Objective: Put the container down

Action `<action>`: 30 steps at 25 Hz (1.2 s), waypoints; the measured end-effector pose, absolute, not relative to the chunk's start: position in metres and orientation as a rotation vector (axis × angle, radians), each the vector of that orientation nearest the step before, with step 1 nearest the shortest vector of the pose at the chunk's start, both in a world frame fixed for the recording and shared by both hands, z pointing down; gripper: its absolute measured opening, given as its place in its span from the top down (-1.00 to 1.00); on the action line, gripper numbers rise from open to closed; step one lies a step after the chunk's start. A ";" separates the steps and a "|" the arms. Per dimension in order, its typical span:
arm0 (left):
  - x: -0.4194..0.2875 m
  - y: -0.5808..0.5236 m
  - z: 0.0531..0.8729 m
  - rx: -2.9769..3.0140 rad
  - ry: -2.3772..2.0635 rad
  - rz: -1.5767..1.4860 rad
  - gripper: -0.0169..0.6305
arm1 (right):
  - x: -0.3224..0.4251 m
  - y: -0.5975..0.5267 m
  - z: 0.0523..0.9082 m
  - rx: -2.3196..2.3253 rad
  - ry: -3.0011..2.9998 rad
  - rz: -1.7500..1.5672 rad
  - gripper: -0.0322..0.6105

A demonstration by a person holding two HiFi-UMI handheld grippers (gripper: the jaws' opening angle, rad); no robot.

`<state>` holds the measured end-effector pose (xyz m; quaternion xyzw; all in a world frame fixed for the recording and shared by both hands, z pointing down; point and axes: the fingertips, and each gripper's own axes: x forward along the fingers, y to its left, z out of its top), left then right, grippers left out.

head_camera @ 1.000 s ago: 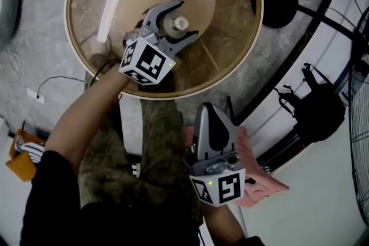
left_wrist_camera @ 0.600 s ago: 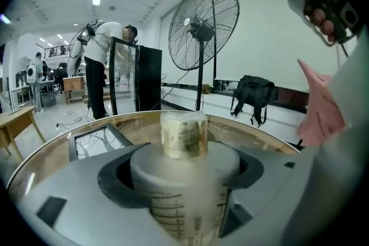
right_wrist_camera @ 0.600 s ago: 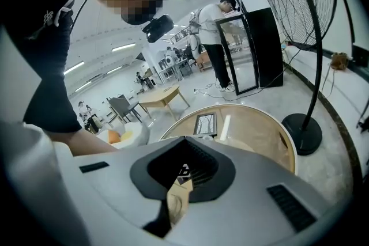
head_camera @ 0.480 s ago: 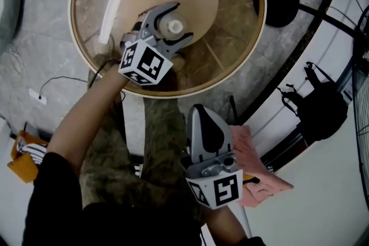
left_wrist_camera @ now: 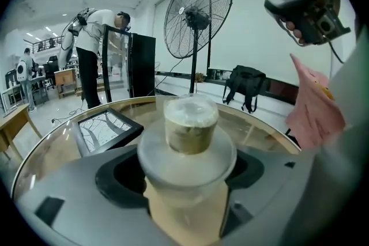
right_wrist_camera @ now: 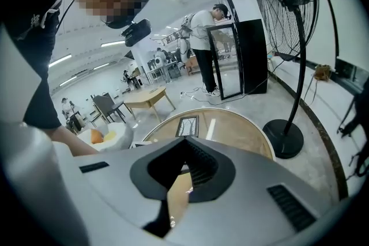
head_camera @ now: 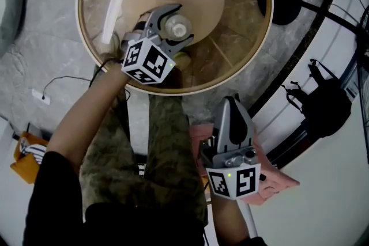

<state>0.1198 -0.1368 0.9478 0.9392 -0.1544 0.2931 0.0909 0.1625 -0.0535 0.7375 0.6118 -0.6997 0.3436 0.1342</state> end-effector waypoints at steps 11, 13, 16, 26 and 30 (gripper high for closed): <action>0.006 -0.130 0.889 2.587 -0.578 0.884 -0.18 | 0.151 -0.097 0.683 1.841 -2.033 0.899 0.83; -0.017 -0.136 0.840 2.538 -0.626 0.840 -0.18 | 0.145 -0.111 0.652 1.860 -2.037 0.834 0.83; -0.048 -0.126 0.745 2.468 -0.647 0.834 -0.17 | 0.132 -0.123 0.581 1.880 -2.033 0.719 0.83; -0.071 -0.190 0.410 2.827 -0.558 0.637 0.85 | 0.097 -0.174 0.366 2.141 -2.040 0.619 0.83; -0.097 -0.204 0.316 2.907 -0.711 0.452 0.85 | 0.070 -0.170 0.293 2.140 -2.119 0.482 0.83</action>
